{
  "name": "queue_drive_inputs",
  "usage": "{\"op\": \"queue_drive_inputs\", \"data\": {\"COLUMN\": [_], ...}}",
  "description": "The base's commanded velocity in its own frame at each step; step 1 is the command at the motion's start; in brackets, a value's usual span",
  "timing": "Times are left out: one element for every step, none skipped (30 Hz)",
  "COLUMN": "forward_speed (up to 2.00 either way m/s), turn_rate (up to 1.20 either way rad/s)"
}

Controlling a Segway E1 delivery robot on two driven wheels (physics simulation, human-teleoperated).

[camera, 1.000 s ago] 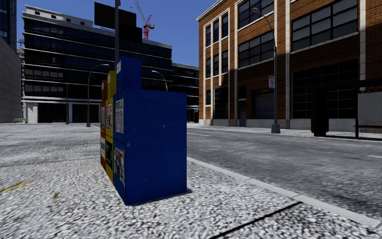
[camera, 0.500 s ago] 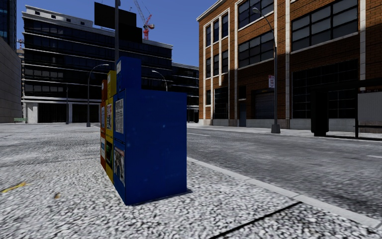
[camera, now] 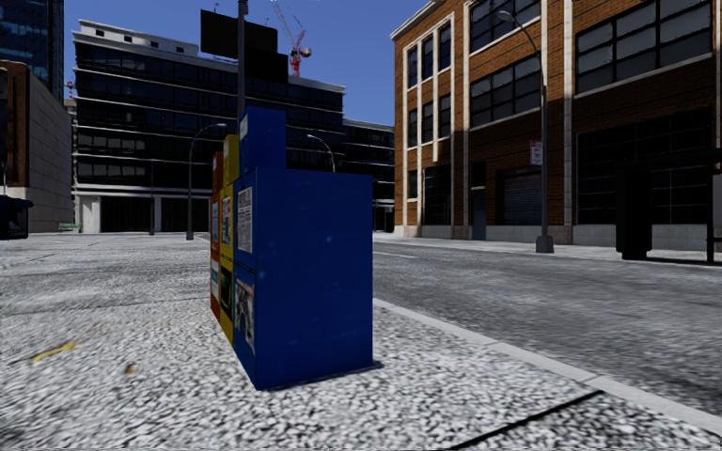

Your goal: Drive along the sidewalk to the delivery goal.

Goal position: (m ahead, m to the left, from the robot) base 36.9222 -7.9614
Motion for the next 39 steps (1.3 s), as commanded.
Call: {"op": "queue_drive_inputs", "data": {"forward_speed": [0.84, 0.95, 0.97, 0.97, 0.97, 0.97, 0.97, 0.97, 0.97, 0.97, 0.97, 0.96, 0.96, 0.96, 0.96, 0.96, 0.96, 0.96, 0.96, 0.96, 0.96, 0.92, 0.88, 0.85, 0.85, 0.85, 0.85, 0.84, 0.84, 0.84, 0.84, 0.84, 0.84, 0.84, 0.84, 0.84, 0.84, 0.84, 0.84], "turn_rate": [0.58, 0.61, 0.63, 0.64, 0.64, 0.64, 0.64, 0.64, 0.65, 0.69, 0.69, 0.70, 0.72, 0.75, 0.78, 0.78, 0.82, 0.85, 0.87, 0.87, 0.87, 0.88, 0.88, 0.88, 0.88, 0.88, 0.88, 0.88, 0.88, 0.88, 0.88, 0.88, 0.88, 0.88, 0.88, 0.88, 0.88, 0.88, 0.88]}}
